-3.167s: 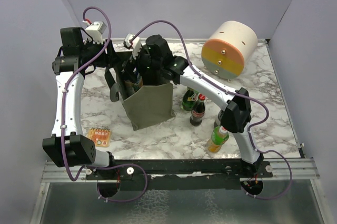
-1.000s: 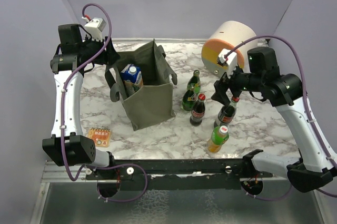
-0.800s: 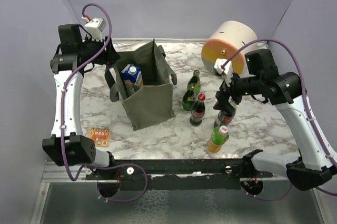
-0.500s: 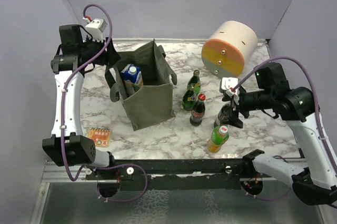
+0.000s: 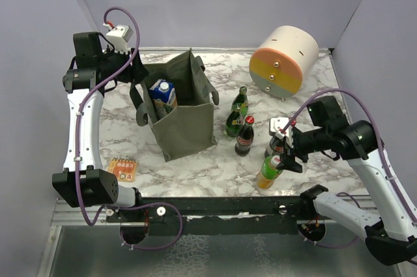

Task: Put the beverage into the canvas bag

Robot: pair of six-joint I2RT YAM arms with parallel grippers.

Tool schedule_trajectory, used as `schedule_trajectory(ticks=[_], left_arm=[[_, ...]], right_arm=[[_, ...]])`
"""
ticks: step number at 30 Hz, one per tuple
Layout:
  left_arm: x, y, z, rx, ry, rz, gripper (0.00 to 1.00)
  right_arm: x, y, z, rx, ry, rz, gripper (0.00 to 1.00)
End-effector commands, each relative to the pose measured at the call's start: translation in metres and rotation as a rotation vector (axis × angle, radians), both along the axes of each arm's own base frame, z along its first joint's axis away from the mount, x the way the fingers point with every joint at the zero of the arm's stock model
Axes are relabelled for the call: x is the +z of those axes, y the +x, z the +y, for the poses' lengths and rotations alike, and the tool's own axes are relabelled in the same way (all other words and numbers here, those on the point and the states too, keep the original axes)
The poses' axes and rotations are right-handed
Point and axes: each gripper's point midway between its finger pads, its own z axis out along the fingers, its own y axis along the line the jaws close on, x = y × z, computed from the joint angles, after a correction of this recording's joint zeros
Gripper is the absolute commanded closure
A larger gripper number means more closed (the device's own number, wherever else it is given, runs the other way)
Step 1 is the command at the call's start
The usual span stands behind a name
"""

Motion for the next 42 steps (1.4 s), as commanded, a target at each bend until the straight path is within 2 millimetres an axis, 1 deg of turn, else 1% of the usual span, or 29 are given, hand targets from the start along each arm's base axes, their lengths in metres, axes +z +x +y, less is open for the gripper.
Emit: schedule_trajectory(ticks=[1,3,7,11,14,19,25,28,31,33,35,39,40,42], left_arm=[[0.003,-0.007,0.002,0.002,0.027,-0.018,0.44],[0.002,-0.008,0.001,0.0,0.028,-0.017,0.44],[0.003,-0.007,0.001,-0.001,0.024,-0.02,0.44],[0.005,-0.006,0.0,-0.002,0.022,-0.023,0.44],[0.005,-0.006,0.0,-0.003,0.022,-0.022,0.44],[0.003,-0.006,0.0,-0.002,0.023,-0.017,0.44],[0.001,-0.008,0.001,-0.003,0.028,-0.015,0.44],[0.001,-0.009,0.001,-0.004,0.027,-0.015,0.44],[-0.001,-0.008,0.001,-0.005,0.026,-0.01,0.44],[-0.001,-0.008,0.0,-0.006,0.026,-0.009,0.44],[-0.001,-0.008,0.0,-0.007,0.025,-0.009,0.44],[-0.003,-0.007,0.0,-0.008,0.023,-0.005,0.44],[-0.004,-0.008,0.0,-0.008,0.023,-0.002,0.44],[-0.003,-0.008,0.0,-0.009,0.024,-0.003,0.44]], right_arm=[[-0.013,-0.005,-0.004,0.029,-0.034,0.002,0.32],[-0.02,-0.006,-0.005,0.036,-0.047,0.018,0.32],[-0.035,-0.009,-0.008,0.052,-0.071,0.045,0.39],[-0.04,-0.011,-0.005,0.079,-0.064,0.065,0.45],[-0.044,-0.011,-0.002,0.095,-0.059,0.075,0.47],[-0.041,-0.004,0.004,0.095,-0.038,0.07,0.45],[-0.037,-0.003,0.01,0.112,-0.015,0.074,0.44],[-0.036,-0.002,0.01,0.12,-0.013,0.071,0.47],[-0.032,-0.004,0.011,0.127,0.0,0.07,0.48],[-0.03,-0.005,0.012,0.128,0.005,0.071,0.47],[-0.03,-0.003,0.012,0.118,0.002,0.066,0.43],[-0.031,0.002,0.011,0.096,-0.007,0.049,0.4],[-0.031,0.003,0.01,0.091,-0.009,0.046,0.39],[-0.031,0.004,0.01,0.089,-0.011,0.044,0.42]])
